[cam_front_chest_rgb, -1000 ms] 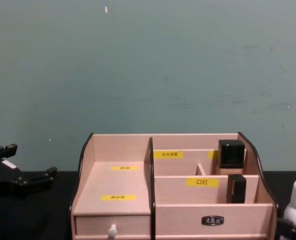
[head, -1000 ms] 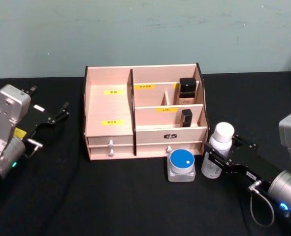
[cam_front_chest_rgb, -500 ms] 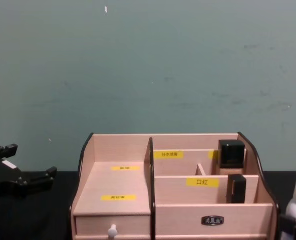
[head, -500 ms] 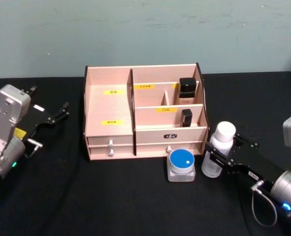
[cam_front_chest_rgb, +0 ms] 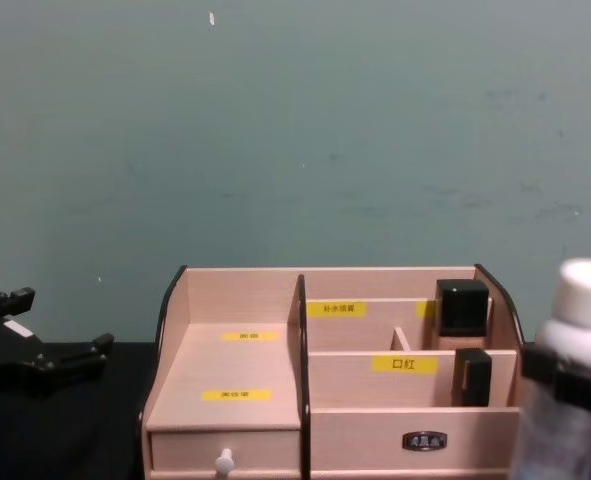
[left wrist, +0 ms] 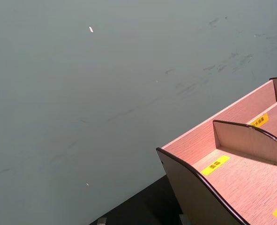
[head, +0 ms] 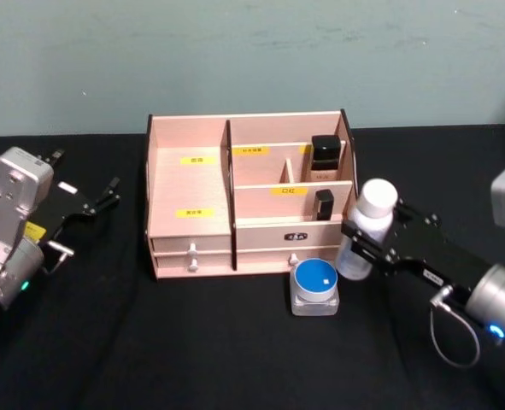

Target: Pick up the facial cleanser and watermelon frost from the table and place them into the tiered storage box.

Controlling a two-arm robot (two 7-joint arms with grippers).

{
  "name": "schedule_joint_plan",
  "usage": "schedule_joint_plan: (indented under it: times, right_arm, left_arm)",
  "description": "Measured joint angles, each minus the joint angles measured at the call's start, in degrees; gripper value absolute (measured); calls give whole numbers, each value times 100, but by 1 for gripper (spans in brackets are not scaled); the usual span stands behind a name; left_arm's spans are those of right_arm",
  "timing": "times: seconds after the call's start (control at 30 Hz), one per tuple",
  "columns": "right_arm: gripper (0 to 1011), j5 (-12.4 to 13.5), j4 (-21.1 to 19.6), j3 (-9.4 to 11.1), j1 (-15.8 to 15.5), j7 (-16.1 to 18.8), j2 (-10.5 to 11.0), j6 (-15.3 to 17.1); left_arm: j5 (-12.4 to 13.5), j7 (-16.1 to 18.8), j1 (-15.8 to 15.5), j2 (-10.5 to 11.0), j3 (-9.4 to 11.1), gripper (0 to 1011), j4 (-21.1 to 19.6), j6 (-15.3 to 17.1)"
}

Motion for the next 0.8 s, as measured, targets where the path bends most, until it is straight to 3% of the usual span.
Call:
schedule_joint_plan:
  times: [0.37,0.8]
  right_arm:
    - [602,-79,-33,-320,605,128,-71,153]
    - [602,-152,528,-758,1423,131,-497,199]
  left_arm:
    - [0,0,0,0,0,1001,0,0]
    - [0,0,0,0,0,1001,0,0]
